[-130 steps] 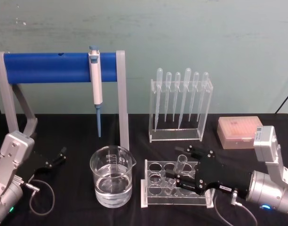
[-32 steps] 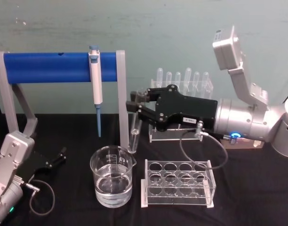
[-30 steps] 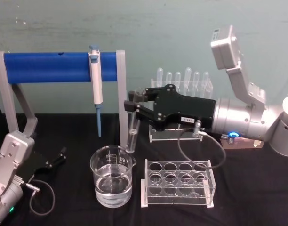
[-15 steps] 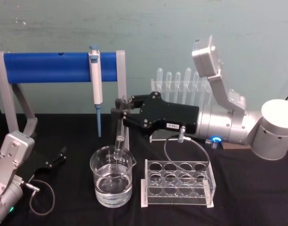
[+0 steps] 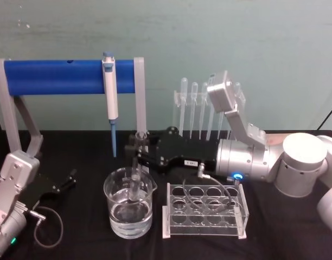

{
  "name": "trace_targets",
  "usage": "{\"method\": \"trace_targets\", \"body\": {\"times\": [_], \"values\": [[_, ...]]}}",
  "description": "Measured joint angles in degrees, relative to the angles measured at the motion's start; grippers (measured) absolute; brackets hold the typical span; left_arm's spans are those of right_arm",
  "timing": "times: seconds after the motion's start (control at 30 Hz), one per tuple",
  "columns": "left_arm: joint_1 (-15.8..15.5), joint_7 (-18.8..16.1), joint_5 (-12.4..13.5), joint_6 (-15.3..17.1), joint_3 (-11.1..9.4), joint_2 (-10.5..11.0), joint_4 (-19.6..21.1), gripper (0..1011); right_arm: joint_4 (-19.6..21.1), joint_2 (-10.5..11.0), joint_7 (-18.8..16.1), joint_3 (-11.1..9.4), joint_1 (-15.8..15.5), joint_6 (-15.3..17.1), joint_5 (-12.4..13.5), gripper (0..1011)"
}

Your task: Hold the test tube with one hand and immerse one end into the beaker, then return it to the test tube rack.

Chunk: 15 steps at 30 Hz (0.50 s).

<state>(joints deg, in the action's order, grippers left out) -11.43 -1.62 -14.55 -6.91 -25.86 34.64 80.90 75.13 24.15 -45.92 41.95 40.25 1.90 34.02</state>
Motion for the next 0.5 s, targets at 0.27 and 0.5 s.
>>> {"method": "trace_targets", "body": {"times": [0.27,0.5], "values": [[0.0,0.0,0.0,0.0,0.0,0.0,0.0,1000,-2.6,-1.2,-0.7,0.4,-0.7,-2.0,-1.5,228],[0.0,0.0,0.0,0.0,0.0,0.0,0.0,1000,-4.8,-2.4,-0.9,0.6,-1.2,-3.6,-3.1,228]]}}
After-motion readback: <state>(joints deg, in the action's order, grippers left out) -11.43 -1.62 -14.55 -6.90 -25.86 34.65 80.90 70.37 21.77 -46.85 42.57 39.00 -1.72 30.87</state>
